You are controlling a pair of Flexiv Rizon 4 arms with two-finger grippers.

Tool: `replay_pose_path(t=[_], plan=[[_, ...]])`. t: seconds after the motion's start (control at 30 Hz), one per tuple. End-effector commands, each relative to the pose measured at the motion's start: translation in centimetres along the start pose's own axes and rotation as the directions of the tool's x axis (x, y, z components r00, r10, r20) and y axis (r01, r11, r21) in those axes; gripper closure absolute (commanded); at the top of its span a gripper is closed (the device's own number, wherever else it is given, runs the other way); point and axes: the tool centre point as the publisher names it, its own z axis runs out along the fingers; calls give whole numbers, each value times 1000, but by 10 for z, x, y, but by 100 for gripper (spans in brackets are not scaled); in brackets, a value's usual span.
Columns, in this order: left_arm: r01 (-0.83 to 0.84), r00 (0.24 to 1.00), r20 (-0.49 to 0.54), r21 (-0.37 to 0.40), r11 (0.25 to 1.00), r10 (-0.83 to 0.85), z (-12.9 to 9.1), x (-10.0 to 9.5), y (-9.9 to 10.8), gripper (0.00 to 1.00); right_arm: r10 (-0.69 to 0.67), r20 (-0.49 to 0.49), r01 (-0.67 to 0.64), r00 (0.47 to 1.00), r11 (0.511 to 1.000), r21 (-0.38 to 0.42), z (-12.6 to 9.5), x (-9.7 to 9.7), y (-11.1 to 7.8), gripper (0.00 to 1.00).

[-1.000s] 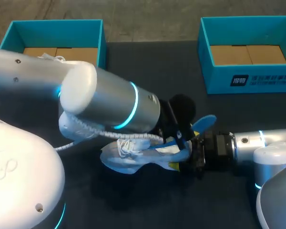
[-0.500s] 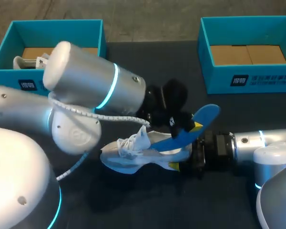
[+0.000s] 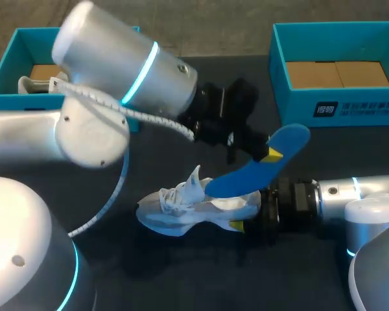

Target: Take the shoe out of the shoebox, open the shoe tongue, remove and reinsert the insole, then place the shoe into the shoebox

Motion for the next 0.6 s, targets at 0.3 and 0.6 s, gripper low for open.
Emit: replay_pose_path(t=[0.3, 0.6], plan=[[16, 997, -81, 122, 992, -6, -70, 23, -50, 100, -1, 1, 1, 1000, 1000, 4, 1, 1, 1, 100], [16, 997, -81, 122, 992, -6, -70, 23, -50, 100, -1, 1, 1, 1000, 1000, 4, 1, 1, 1, 100]])
